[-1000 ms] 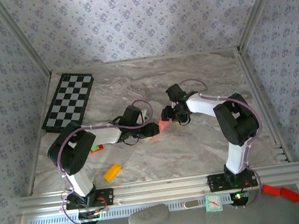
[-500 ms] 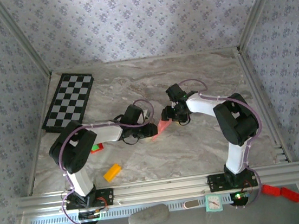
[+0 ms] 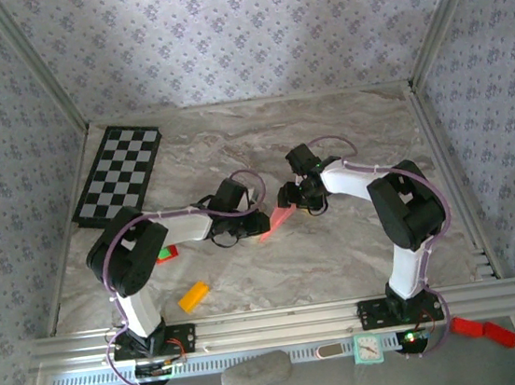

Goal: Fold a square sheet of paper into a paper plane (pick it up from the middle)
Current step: Fold the wing for the fifth time at the center of the table.

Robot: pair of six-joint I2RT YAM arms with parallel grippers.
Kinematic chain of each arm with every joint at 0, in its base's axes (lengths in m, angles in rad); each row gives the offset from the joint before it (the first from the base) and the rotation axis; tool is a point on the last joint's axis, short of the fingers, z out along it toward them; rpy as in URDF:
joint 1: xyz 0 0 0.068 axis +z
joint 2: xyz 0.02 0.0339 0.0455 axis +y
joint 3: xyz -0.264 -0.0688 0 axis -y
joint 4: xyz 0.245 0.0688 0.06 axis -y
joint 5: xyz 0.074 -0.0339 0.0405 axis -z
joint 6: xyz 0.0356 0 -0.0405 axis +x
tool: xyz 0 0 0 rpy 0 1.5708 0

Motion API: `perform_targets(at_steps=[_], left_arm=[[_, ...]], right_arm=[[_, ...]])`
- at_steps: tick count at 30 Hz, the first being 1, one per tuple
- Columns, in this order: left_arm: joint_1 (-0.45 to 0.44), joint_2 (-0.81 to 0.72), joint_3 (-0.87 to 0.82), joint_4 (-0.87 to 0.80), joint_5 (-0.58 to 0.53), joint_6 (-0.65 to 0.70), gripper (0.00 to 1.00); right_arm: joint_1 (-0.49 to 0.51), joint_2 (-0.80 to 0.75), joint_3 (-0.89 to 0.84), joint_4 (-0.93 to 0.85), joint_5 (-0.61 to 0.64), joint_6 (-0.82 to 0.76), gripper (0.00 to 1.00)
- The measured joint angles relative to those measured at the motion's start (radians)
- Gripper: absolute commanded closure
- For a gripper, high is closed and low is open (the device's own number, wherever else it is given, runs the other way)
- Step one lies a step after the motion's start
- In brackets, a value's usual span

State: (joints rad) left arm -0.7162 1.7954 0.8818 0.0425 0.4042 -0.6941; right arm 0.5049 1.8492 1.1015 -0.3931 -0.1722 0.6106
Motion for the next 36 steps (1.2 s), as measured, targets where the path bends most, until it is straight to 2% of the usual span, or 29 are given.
perform_targets(at_steps=[14, 25, 36], left_arm=[[0.001, 0.014, 0.027, -0.042, 0.002, -0.014, 0.75], [-0.002, 0.011, 0.041, -0.066, -0.002, -0.014, 0.71], [-0.021, -0.108, 0.042, -0.147, -0.118, -0.041, 0.69]], right_arm=[[-0.016, -0.047, -0.082, 0.096, -0.060, -0.098, 0.31], [-0.006, -0.024, -0.056, 0.060, -0.024, -0.122, 0.35], [0.019, 0.012, 0.007, -0.023, 0.040, -0.121, 0.35]])
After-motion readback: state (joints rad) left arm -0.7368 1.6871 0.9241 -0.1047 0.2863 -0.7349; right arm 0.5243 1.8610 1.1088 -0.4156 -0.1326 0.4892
